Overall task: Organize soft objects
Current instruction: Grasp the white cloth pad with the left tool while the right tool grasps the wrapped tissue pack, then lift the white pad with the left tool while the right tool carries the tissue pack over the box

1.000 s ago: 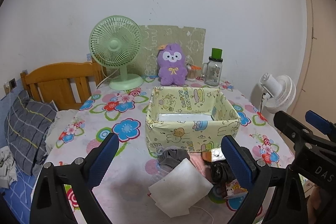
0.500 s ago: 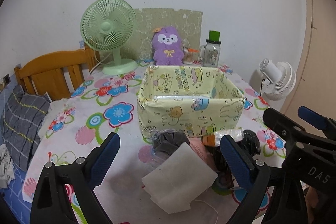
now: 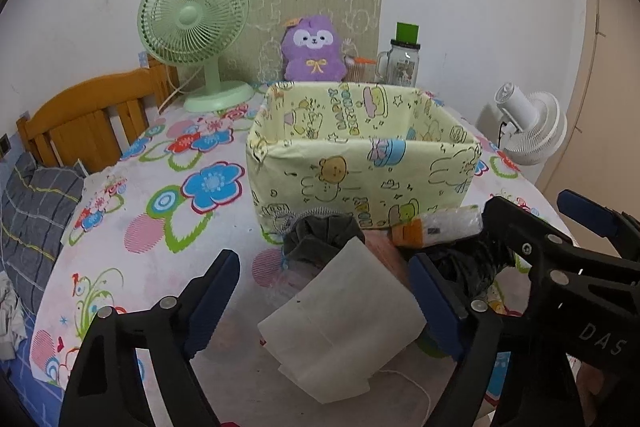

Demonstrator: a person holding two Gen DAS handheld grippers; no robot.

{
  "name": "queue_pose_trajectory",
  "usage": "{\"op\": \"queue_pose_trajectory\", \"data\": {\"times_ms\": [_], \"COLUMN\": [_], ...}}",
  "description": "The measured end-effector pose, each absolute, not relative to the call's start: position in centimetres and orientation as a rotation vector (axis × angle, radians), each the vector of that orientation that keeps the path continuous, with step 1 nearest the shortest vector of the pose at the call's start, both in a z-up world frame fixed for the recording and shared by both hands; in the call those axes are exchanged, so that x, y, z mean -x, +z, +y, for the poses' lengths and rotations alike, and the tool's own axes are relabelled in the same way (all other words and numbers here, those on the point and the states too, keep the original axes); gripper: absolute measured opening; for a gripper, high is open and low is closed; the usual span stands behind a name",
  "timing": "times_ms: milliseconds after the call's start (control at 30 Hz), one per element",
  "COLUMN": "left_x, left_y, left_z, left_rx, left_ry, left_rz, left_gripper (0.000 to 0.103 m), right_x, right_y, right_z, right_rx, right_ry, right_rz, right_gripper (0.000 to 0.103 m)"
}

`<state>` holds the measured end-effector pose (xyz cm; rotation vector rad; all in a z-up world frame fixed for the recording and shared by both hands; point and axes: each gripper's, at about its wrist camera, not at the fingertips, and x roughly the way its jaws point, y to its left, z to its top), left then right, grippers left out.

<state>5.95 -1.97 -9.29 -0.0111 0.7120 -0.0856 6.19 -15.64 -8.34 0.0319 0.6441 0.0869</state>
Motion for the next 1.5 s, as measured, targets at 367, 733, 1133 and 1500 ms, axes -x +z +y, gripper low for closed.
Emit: {"op": "queue_pose_trajectory", "data": {"times_ms": [367, 733, 1133, 1500], "left_x": [-6.7, -7.3, -7.7, -7.7], "left_y": [-11.0, -12.1, -12.5, -12.2], "left_z": [-1.8, -2.2, -2.9, -2.4], "left_rx": [0.012, 0.005, -0.01, 0.009], "left_ry": [-0.127, -0.164, -0.253, -0.235], "left_rz": [0.778, 0.812, 0.823, 0.806], "left_gripper": [0.087, 0.087, 0.039, 0.021], "right_x": [-7.6, -9.3, -10.4, -10.1], "right_y": [-9.8, -11.2, -12.3, -11.9], "right_z": [-14.3, -13.2, -12.6, -12.4], "right_rx": [-0.013, 0.0, 0.019, -0.004], "right_ry": [0.12, 0.139, 0.14, 0.173], "right_rz": [0.694, 0.744, 0.774, 0.76], "right_gripper": [0.095, 0.09, 0.078, 0.057]}}
